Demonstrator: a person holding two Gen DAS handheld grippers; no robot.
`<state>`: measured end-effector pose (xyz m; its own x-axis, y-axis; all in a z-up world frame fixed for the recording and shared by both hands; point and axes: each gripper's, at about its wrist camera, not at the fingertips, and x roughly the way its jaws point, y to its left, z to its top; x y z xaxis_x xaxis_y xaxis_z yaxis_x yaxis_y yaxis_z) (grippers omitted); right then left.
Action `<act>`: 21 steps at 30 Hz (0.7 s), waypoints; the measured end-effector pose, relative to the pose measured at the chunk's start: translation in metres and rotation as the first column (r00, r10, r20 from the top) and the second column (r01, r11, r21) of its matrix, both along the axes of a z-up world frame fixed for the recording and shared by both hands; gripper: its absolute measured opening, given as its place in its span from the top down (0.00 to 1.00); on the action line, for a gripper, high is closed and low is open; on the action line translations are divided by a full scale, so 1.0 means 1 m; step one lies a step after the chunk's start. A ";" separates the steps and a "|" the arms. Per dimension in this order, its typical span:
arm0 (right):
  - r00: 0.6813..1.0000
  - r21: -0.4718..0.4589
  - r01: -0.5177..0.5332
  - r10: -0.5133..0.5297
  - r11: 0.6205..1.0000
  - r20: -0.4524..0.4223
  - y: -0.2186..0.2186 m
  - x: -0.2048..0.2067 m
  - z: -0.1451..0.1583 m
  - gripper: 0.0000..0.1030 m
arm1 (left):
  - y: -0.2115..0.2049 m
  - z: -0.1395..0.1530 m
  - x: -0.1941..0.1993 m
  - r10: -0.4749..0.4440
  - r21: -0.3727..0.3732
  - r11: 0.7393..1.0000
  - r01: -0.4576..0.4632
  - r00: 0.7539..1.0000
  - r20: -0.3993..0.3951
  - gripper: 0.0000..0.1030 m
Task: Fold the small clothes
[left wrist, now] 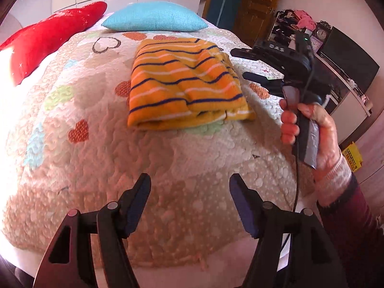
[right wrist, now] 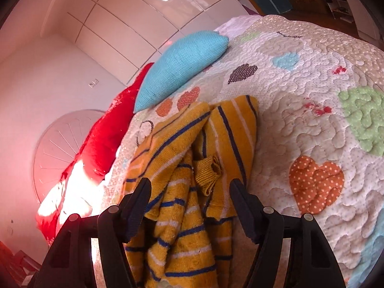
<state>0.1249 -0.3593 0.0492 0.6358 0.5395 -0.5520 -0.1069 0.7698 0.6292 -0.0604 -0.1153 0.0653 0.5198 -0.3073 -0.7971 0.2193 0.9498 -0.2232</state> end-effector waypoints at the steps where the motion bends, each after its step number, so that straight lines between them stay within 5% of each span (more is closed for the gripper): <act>1: 1.000 -0.012 -0.013 0.013 1.000 -0.005 0.006 0.005 -0.003 0.47 | 0.004 -0.004 -0.004 0.005 -0.014 1.000 -0.005 1.000 -0.013 0.35; 2: 1.000 -0.018 -0.029 0.029 0.999 -0.002 0.011 0.008 -0.004 0.54 | 0.007 -0.007 -0.008 0.011 -0.026 1.000 -0.012 1.000 -0.023 0.35; 4: 0.997 -0.002 -0.073 0.073 0.997 -0.012 0.019 0.014 -0.004 0.89 | 0.013 -0.010 -0.012 0.023 -0.046 0.999 -0.024 0.999 -0.036 0.35; 5: 0.996 0.015 -0.083 0.083 0.996 -0.018 0.020 0.014 -0.001 0.91 | 0.015 -0.011 -0.014 0.028 -0.054 0.998 -0.030 0.999 -0.040 0.35; 10: 0.999 0.002 -0.036 0.036 0.999 0.006 0.002 0.000 0.013 0.94 | 0.031 -0.009 -0.017 0.061 -0.091 0.994 -0.064 0.997 -0.035 0.35; 13: 0.996 -0.217 0.057 -0.069 0.975 -0.051 -0.003 -0.003 0.003 0.98 | 0.040 -0.011 -0.016 0.074 -0.107 0.991 -0.078 0.996 -0.045 0.35; 15: 0.988 -0.276 0.103 -0.130 0.956 -0.083 -0.013 -0.002 -0.004 0.98 | 0.044 -0.013 -0.018 0.079 -0.115 0.990 -0.085 0.996 -0.052 0.35; 19: 0.993 -0.132 0.119 -0.121 0.984 -0.008 -0.026 -0.008 0.021 0.95 | 0.050 -0.013 -0.023 0.085 -0.101 0.991 -0.089 0.996 -0.038 0.35; 21: 0.997 -0.109 0.075 -0.071 0.991 0.036 -0.012 -0.006 0.040 0.86 | 0.051 -0.011 -0.026 0.090 -0.082 0.992 -0.092 0.996 -0.023 0.34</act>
<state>0.1191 -0.3714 0.0895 0.6898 0.4278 -0.5841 -0.0665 0.8408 0.5373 -0.0859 -0.0643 0.0539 0.5333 -0.3246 -0.7812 0.1277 0.9438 -0.3050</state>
